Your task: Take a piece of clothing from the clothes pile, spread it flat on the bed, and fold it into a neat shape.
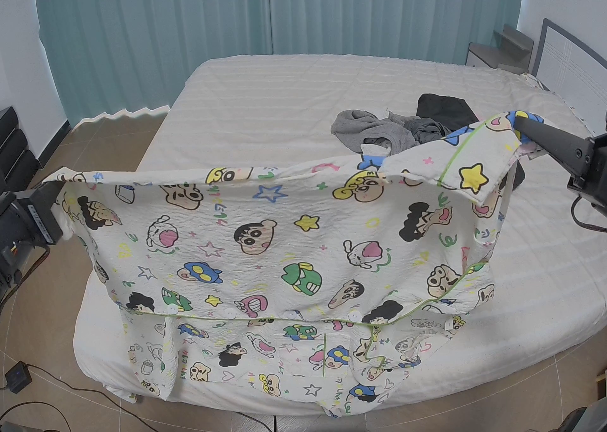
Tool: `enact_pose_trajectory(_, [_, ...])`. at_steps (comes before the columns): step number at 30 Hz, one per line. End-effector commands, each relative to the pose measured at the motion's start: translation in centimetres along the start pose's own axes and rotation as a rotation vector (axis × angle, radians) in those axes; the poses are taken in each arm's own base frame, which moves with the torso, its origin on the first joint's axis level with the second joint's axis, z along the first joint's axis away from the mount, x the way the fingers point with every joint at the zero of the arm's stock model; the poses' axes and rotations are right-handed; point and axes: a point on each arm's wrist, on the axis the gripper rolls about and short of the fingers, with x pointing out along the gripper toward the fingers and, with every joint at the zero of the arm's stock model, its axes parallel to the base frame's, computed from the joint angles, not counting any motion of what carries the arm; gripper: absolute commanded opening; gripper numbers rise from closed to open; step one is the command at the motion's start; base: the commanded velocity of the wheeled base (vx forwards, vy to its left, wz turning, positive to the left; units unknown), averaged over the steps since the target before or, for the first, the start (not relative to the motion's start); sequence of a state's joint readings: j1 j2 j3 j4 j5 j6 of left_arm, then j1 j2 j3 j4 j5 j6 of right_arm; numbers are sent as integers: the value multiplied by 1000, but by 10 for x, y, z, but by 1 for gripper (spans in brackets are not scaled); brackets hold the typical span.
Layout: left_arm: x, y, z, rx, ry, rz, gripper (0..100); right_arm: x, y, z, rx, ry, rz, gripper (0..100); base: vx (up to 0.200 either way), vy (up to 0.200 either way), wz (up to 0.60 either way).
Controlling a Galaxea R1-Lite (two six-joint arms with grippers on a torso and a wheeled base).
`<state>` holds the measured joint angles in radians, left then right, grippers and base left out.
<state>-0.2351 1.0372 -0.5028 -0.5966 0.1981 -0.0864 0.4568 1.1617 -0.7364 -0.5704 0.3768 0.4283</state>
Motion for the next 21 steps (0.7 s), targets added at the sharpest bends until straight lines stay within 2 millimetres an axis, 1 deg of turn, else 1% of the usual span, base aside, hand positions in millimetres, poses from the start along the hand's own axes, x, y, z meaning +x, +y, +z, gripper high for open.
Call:
enact_pose_trajectory(1, [33, -2, -15, 2, 86, 25, 0, 18, -21, -10, 16, 34, -55, 0, 200, 0, 0])
enact_pose_trajectory(2, [35, -2, -16, 2, 87, 27, 0, 19, -22, -10, 16, 33, -58, 0, 200, 0, 0])
enact_pose_trajectory(3, [45, -2, -21, 5, 100, 36, 0, 23, -27, -11, 16, 26, -70, 0, 200, 0, 0])
enact_pose_trajectory(5, [51, -2, -23, 5, 104, 42, 0, 26, -31, -12, 17, 28, -77, 0, 200, 0, 0])
enact_pose_trajectory(7, [65, 0, -31, 5, 105, 58, 0, 32, -39, -19, 28, 47, -96, 0, 200, 0, 0])
enact_pose_trajectory(8, [65, 0, -31, 5, 105, 58, 0, 32, -40, -19, 29, 49, -96, 0, 200, 0, 0])
enact_pose_trajectory(9, [73, 0, -37, 6, 114, 62, 0, 36, -44, -23, 35, 64, -107, 0, 200, 0, 0])
enact_pose_trajectory(11, [78, 0, -40, 9, 121, 66, 0, 38, -48, -24, 36, 71, -117, 0, 200, 0, 0])
enact_pose_trajectory(12, [87, 1, -47, 12, 138, 72, 0, 45, -56, -28, 44, 89, -135, 0, 200, 0, 0])
enact_pose_trajectory(14, [100, -1, -55, 15, 150, 73, 0, 51, -64, -32, 52, 98, -155, 0, 0, 0, 0])
enact_pose_trajectory(15, [100, -1, -55, 15, 150, 73, 0, 51, -64, -32, 52, 98, -155, 0, 0, 0, 0])
enact_pose_trajectory(17, [118, -2, -66, 17, 158, 78, 0, 62, -77, -40, 54, 93, -169, 0, 0, 0, 0])
enact_pose_trajectory(21, [145, -3, -84, 23, 180, 86, 0, 82, -99, -53, 52, 77, -218, 0, 0, 0, 0])
